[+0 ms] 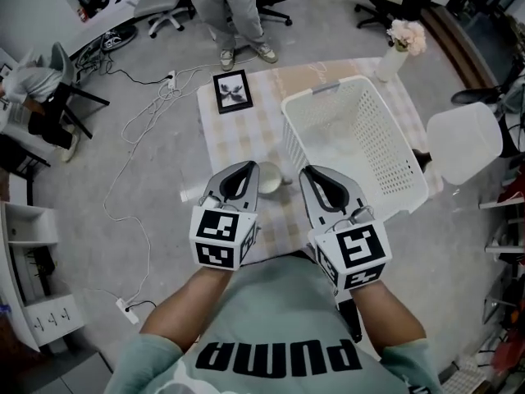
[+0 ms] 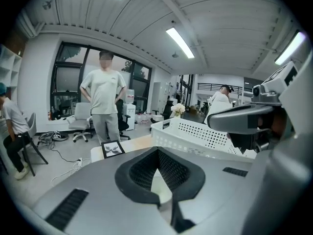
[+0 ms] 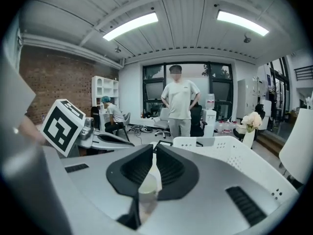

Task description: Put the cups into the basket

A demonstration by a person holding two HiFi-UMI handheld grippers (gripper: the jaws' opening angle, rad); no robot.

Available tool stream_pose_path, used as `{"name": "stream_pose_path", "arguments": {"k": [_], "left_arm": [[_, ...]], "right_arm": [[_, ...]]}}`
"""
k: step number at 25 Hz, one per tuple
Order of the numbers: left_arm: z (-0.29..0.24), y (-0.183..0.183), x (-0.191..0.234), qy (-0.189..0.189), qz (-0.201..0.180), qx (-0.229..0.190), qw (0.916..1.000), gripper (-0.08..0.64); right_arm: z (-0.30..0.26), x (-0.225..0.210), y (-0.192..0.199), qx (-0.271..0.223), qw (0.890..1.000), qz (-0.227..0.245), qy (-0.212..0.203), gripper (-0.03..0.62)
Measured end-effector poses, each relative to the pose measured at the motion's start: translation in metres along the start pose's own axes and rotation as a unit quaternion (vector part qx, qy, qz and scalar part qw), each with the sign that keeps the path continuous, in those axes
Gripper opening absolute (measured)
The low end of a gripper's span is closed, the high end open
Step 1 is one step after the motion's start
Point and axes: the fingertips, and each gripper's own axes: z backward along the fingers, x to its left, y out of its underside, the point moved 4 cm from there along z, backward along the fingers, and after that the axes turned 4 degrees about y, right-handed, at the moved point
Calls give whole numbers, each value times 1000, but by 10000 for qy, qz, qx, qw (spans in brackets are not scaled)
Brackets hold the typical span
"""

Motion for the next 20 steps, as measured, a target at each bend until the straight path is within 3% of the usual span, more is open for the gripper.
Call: {"name": "stream_pose_path", "arguments": {"k": [6, 17, 20], "left_arm": [[23, 22, 16, -171, 114, 34, 9998, 2], [37, 50, 23, -317, 141, 164, 9993, 2], [35, 58, 24, -312, 127, 243, 9991, 2]], "right_arm": [[-16, 40, 39, 380, 9990, 208, -128, 32], [-39, 59, 87, 716, 9969, 292, -113, 41], [-45, 60, 93, 818, 9962, 254, -182, 170]]}}
